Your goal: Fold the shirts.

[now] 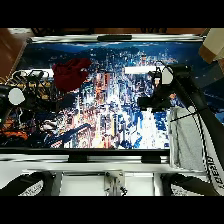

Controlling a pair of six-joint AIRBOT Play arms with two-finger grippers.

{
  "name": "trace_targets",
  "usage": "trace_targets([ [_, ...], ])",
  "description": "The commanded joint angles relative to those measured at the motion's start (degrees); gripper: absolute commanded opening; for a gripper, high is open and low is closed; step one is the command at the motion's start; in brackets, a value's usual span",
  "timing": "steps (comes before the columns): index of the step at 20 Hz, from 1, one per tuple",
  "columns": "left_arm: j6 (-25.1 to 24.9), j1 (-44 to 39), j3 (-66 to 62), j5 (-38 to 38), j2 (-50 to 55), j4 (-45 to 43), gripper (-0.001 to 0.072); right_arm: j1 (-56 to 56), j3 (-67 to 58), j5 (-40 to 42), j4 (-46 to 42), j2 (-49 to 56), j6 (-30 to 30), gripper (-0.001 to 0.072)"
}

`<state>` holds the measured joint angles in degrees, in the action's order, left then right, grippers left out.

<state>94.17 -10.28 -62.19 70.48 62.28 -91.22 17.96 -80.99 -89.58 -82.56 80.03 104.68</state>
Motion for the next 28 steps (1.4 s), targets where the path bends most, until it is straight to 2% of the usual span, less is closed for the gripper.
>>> trace_targets([
  [1, 0.0, 0.0, 0.02, 0.0, 0.04, 0.0, 0.0712, 0.07, -0.07, 0.0, 0.0, 0.02, 0.0, 0.0573],
  [15, 0.42, 0.0, 0.04, -0.09, 0.04, 0.07, 0.0712, 0.07, -0.07, 0.85, 0.28, 0.02, 0.28, 0.0573],
  [19, 6.75, -0.04, 0.04, -7.28, 0.15, 1.29, 0.0713, 0.07, -0.07, 1.57, 1.51, 0.04, 0.48, 0.0573],
  [21, 9.42, -0.04, 0.0, -8.52, 0.15, 6.73, 0.0713, 0.09, -0.07, 0.94, 2.1, 0.02, 0.42, 0.0573],
  [23, 5.57, -0.11, -0.02, -11.39, 0.15, 11.19, 0.0713, 0.07, -0.07, -0.39, 2.25, 0.04, -1.79, 0.0572],
  [24, 3.23, -0.11, -0.04, -14.21, 0.35, 12.57, 0.0675, 0.07, -0.07, -1.29, 2.23, 0.04, -2.29, 0.0572],
  [25, 2.67, 0.0, -0.68, -17.2, 1.2, 12.33, 0.0558, 0.07, -0.07, -1.66, 2.27, 0.04, -3.19, 0.0572],
  [27, 2.73, 1.84, -5.79, -19.26, 6.67, 11.1, 0.0561, 0.07, -0.07, -3.08, 2.14, 0.04, -3.63, 0.0572],
  [28, 1.57, 3.5, -10.21, -18.67, 11.3, 11.1, 0.0611, 0.07, -0.07, -4.04, 2.16, 0.04, -3.63, 0.0572],
])
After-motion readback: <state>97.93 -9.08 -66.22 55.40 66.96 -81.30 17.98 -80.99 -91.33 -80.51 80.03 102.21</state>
